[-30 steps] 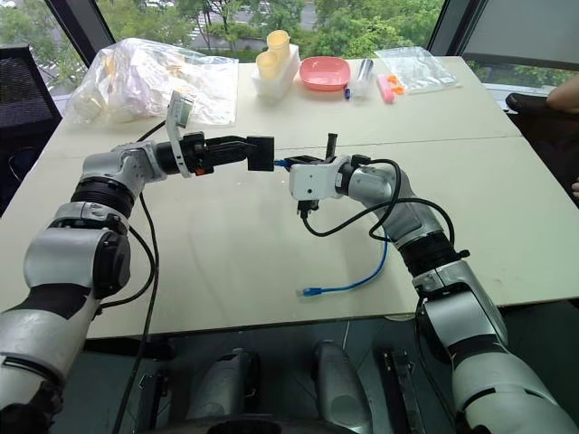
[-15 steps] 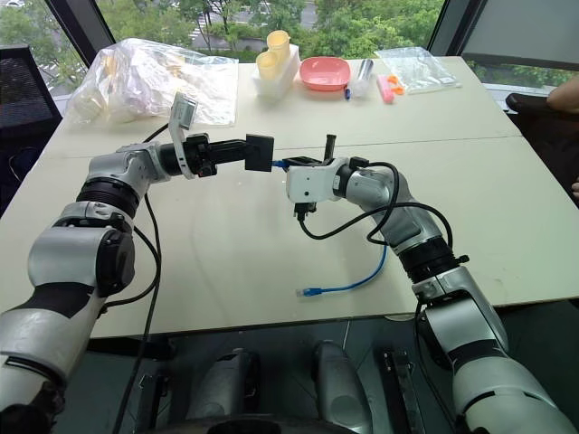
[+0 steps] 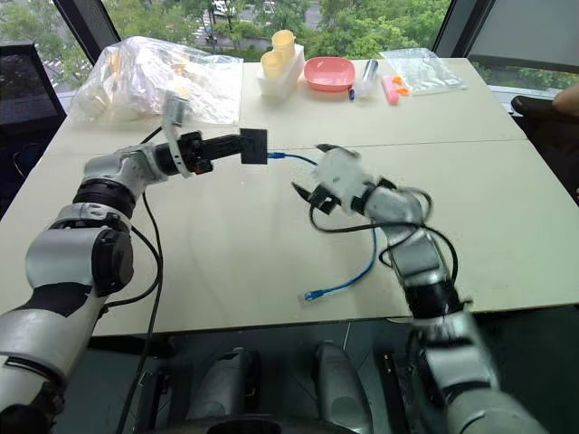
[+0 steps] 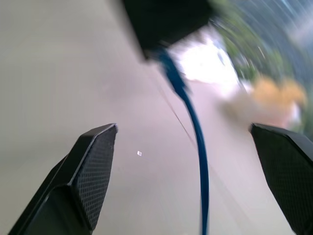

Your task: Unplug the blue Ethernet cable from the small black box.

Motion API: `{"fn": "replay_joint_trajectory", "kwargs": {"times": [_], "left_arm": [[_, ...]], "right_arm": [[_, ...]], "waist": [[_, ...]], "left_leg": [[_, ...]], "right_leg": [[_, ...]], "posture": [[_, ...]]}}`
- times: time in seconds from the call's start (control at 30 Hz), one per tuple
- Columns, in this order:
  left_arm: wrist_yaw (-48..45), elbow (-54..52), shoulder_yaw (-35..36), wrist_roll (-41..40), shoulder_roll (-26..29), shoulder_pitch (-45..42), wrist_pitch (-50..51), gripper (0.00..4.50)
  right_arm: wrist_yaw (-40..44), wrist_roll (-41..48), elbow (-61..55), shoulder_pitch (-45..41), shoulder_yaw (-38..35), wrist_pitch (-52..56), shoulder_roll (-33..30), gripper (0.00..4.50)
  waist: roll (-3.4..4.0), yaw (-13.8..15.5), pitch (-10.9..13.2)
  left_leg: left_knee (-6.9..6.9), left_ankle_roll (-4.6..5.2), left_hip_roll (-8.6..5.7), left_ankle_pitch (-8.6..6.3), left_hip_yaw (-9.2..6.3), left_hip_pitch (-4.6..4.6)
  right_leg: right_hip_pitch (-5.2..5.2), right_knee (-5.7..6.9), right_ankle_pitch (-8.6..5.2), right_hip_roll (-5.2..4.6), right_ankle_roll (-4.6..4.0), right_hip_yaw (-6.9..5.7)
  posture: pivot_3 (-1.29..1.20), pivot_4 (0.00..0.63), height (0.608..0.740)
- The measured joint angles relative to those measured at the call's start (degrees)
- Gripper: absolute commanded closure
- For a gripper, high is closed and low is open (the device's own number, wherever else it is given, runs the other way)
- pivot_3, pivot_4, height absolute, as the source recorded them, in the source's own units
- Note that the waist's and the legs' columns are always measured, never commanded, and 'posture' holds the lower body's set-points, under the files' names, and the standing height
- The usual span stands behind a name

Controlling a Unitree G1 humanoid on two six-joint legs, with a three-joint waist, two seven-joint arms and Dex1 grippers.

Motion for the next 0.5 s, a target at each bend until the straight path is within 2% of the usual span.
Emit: {"fn": "replay_joint_trajectory", "kwargs": {"times": [0.07, 0.13, 0.4, 0.5], "left_arm": [[0.72, -0.06, 0.91, -0.92, -1.05, 0.0, 1.44, 4.01], [0.85, -0.21, 2.1, -2.13, -1.43, 0.03, 3.96, 4.01], [-1.24, -6.73, 2.62, -5.27, -1.54, 2.67, 12.22, 4.01], [-1.84, -10.09, 2.18, -5.82, -2.16, 4.49, 13.97, 4.01]], "right_arm": [[-3.34, 12.48, -6.54, -0.05, -4.02, 10.8, 5.09, 0.35], [-6.74, 19.8, -10.72, 0.09, -5.41, 15.92, 9.55, 0.35], [-16.25, 27.33, -3.84, 0.97, -8.73, 15.23, 20.63, 0.35], [-17.46, 29.42, -0.56, 0.07, -9.84, 12.88, 21.34, 0.35]], "waist": [[0.0, -0.05, 0.0], [-0.01, -0.06, -0.01], [-0.01, -0.07, -0.01], [0.0, -0.08, -0.01]], "left_leg": [[0.03, 0.0, 0.0, 0.0, -0.03, 0.03], [0.07, 0.0, 0.02, 0.0, -0.08, 0.05], [0.04, 0.01, 0.0, 0.0, -0.06, 0.03], [0.03, 0.01, 0.0, 0.0, -0.06, -0.01]], "right_leg": [[0.03, 0.01, 0.02, 0.0, -0.03, -0.06], [0.07, -0.02, 0.03, 0.03, -0.06, -0.11], [0.08, -0.06, 0.03, 0.02, -0.05, -0.09], [0.06, -0.09, 0.02, 0.02, -0.04, -0.09]], "posture": [[0.0, 0.15, 0.74], [0.0, 0.15, 0.74], [0.0, 0.15, 0.74], [0.0, 0.15, 0.74]]}}
